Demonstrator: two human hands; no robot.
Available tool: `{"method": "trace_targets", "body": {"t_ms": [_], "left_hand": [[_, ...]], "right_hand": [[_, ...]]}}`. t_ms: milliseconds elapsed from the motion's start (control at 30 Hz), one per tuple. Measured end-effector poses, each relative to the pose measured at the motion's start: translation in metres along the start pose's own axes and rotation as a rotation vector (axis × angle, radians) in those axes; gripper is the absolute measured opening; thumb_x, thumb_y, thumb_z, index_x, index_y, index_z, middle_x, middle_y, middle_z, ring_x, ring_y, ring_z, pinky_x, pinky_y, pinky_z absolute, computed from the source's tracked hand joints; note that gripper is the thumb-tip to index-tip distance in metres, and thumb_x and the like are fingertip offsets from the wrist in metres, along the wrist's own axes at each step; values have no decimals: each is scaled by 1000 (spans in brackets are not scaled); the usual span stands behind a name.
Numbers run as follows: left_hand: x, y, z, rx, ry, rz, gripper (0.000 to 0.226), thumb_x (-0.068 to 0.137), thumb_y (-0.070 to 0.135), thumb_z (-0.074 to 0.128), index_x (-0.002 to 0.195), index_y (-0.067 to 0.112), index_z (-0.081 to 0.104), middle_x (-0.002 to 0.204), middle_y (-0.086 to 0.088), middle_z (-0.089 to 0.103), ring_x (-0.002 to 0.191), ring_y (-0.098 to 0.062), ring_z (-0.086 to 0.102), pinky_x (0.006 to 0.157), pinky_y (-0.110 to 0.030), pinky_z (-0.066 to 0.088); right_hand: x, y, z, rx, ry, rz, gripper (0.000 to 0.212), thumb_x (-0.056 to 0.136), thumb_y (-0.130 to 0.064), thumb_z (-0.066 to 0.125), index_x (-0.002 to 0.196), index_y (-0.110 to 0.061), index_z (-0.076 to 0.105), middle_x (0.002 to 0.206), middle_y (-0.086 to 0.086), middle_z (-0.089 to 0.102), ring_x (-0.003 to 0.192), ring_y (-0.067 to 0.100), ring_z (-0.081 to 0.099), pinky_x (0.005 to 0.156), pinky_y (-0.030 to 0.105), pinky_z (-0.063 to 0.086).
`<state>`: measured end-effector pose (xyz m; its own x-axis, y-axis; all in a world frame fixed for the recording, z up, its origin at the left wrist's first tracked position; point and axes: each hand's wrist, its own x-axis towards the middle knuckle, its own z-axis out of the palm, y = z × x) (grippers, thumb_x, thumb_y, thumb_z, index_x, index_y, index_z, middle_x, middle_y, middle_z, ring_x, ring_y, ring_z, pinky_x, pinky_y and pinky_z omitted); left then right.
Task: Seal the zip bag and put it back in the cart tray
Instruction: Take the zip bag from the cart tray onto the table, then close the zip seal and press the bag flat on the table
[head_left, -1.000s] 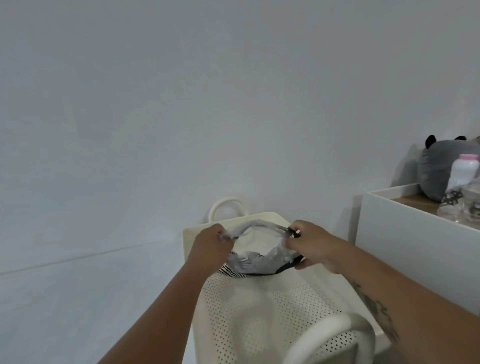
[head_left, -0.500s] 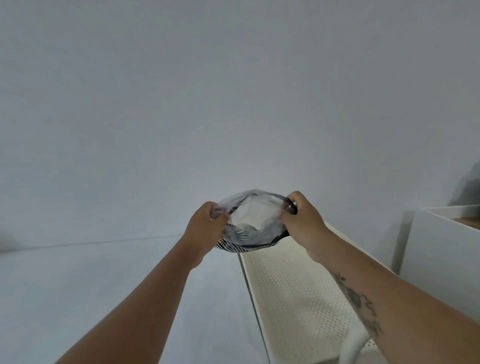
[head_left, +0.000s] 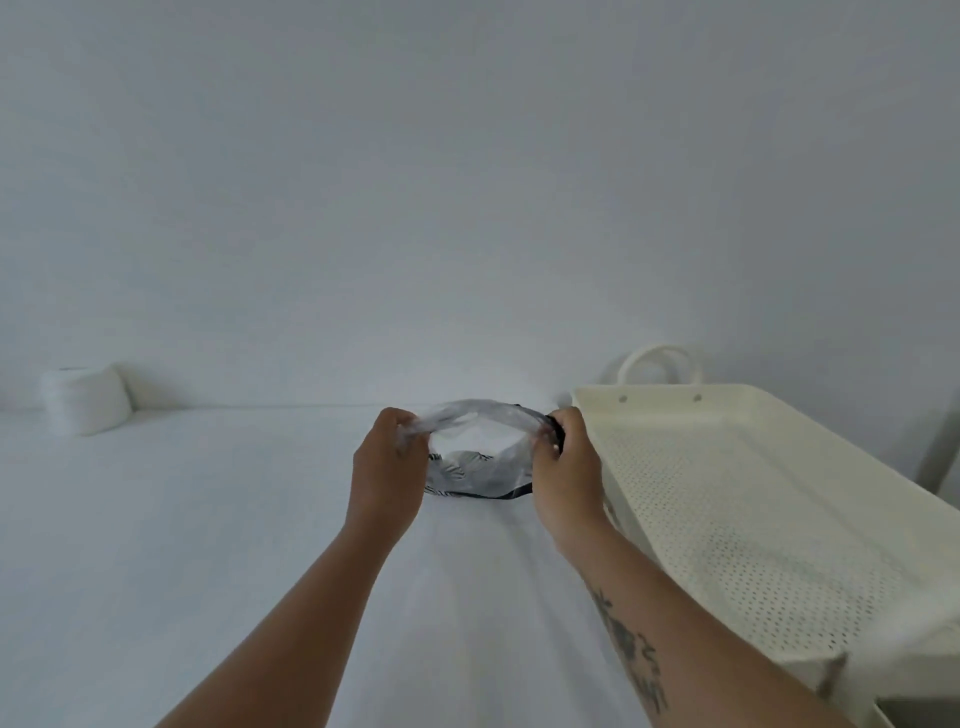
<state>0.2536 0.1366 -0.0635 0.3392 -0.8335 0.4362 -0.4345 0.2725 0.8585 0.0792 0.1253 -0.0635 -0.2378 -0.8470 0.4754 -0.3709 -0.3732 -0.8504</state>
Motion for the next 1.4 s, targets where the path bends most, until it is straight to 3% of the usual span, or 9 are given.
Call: {"method": "trace_targets", "body": {"t_ms": [167,300,500,667,767,867,967,1200,1400], "left_hand": [[-11,-25,-5,-9,-127,-47,12,89,36,61,100,37,58,78,18,70,65,2,62,59,-14,45],[-12,-33,-11,-318,-217,-179,30,97,47,47,119,33,63,103,6,73,90,-9,71,82,-30,55],[-10,-35,-20,-486,-279,-253,28,100,32,49,114,15,67,105,-10,74,96,-26,70,84,-36,56],[-8,-41,-26,-366,-403,-210,40,89,50,58,107,18,73,97,-4,75,84,-15,65,77,-32,51],[-7,-43,-29,-347,-503,-217,39,85,52,65,102,19,74,96,-3,73,85,-14,63,81,-33,50],[-8,-43,-32,-308,-535,-237,32,80,46,72,91,16,73,94,-5,69,86,-19,62,89,-40,49],[-8,-43,-35,-325,-514,-259,24,77,38,74,85,16,68,90,-4,68,82,-21,61,87,-42,50],[-4,-50,-26,-118,-141,-134,22,89,19,63,70,29,56,66,12,60,46,-8,47,45,-15,39],[-4,-48,-23,29,75,55,25,86,10,61,75,31,53,75,11,56,52,-4,45,48,-14,39]], "right_hand": [[-17,27,14,-6,34,57,9,95,-9,43,89,-15,46,72,-7,54,66,11,51,56,29,41],[-21,38,23,21,13,129,7,97,-16,45,93,-21,46,78,-5,58,67,7,55,49,17,39],[-19,41,13,132,-54,139,15,94,-29,58,104,-28,46,88,-15,58,69,-14,56,53,3,40],[-23,35,8,236,-201,167,47,80,-60,62,119,-43,42,106,-31,52,83,-29,50,62,2,42],[-20,38,8,304,-188,234,30,77,-75,41,98,-56,51,100,-23,62,80,-19,58,62,8,45],[-15,45,9,305,-140,231,19,90,-61,45,90,-48,58,88,-13,70,72,-3,65,60,16,51],[-13,48,8,330,-166,223,16,88,-55,56,94,-42,62,92,-10,73,77,10,69,66,29,56],[-14,47,6,229,-158,84,15,87,-36,66,83,-47,56,81,-26,64,71,-2,63,58,9,47],[-15,47,15,10,-99,-84,24,88,-12,63,76,-26,48,82,-2,56,73,5,49,61,9,38]]}}
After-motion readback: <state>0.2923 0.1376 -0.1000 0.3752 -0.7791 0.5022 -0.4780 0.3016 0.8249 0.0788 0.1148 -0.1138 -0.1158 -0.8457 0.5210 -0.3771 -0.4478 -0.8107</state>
